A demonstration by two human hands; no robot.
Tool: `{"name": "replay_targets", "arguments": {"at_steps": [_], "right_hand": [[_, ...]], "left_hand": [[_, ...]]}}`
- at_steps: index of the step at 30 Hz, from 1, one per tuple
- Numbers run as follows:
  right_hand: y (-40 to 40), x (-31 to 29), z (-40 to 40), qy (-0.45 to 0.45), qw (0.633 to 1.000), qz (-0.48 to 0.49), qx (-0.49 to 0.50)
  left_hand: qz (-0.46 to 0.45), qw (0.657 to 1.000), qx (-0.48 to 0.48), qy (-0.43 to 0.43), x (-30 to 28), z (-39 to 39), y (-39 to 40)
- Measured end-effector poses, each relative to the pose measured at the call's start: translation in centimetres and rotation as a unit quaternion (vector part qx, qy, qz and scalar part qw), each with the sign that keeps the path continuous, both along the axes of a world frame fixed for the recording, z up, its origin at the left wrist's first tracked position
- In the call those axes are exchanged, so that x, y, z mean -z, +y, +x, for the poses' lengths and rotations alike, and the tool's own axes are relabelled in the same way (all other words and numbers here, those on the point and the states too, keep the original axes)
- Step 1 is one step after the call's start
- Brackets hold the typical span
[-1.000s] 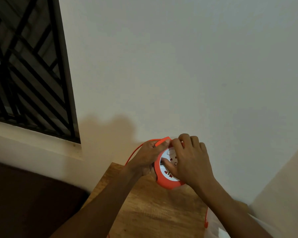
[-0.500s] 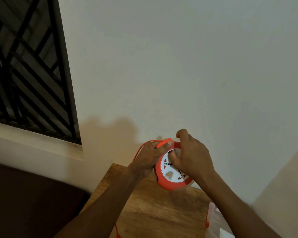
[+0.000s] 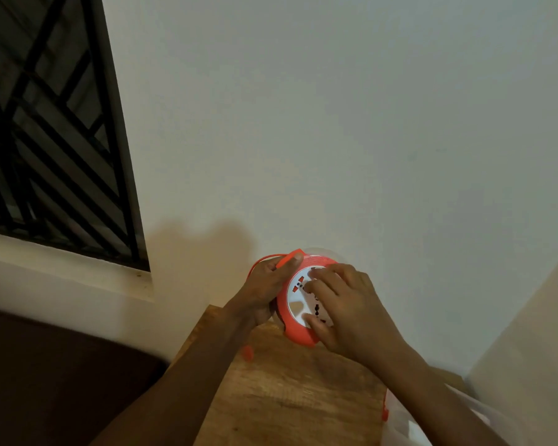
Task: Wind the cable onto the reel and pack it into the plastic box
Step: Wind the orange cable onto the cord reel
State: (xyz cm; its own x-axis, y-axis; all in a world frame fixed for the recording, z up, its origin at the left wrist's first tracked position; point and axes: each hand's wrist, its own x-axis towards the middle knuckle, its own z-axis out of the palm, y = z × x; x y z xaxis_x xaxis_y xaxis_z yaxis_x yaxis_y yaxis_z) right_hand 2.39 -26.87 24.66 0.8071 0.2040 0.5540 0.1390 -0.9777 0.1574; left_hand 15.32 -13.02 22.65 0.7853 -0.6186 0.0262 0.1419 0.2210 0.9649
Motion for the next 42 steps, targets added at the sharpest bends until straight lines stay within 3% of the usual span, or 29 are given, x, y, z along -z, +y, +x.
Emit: {"name": "replay_targets", "arguments": {"at_steps": [7, 12, 16, 26, 31, 34, 37, 42], "right_hand": [[1.4, -0.7, 0.6, -0.013, 0.995, 0.01, 0.098], [1.0, -1.1, 1.0, -0.025, 0.992, -0.047, 0.115], [0.3, -1.4, 1.4, -0.04, 0.984, 0.008, 0.171], [1.2, -0.1, 1.6, 0.037, 0.974, 0.023, 0.221], [1.0, 0.6, 0.5, -0.008, 0.996, -0.038, 0.074], [1.3, 0.9, 0.1, 0.037, 0.997, -0.06, -0.019], [1.4, 1.1, 0.2, 0.106, 0.99, -0.091, -0.005], [1.5, 1.0, 0.4, 0.087, 0.988, -0.125, -0.002]], "left_hand": [[0.019, 1.0, 0.0, -0.008, 0.3, -0.6, -0.7], [0.031, 0.999, -0.011, -0.033, 0.7, -0.9, -0.8], [0.025, 0.999, -0.036, -0.031, 0.6, -1.1, -1.2], [0.054, 0.995, -0.047, -0.07, 0.9, -0.9, -0.8], [0.071, 0.997, -0.025, -0.033, 1.3, 0.4, 0.2], [0.086, 0.996, -0.013, -0.034, 1.5, 0.9, 0.5], [0.094, 0.994, 0.01, -0.051, 1.5, 0.9, 0.4], [0.102, 0.992, 0.02, -0.069, 1.9, 0.9, 0.1]]}}
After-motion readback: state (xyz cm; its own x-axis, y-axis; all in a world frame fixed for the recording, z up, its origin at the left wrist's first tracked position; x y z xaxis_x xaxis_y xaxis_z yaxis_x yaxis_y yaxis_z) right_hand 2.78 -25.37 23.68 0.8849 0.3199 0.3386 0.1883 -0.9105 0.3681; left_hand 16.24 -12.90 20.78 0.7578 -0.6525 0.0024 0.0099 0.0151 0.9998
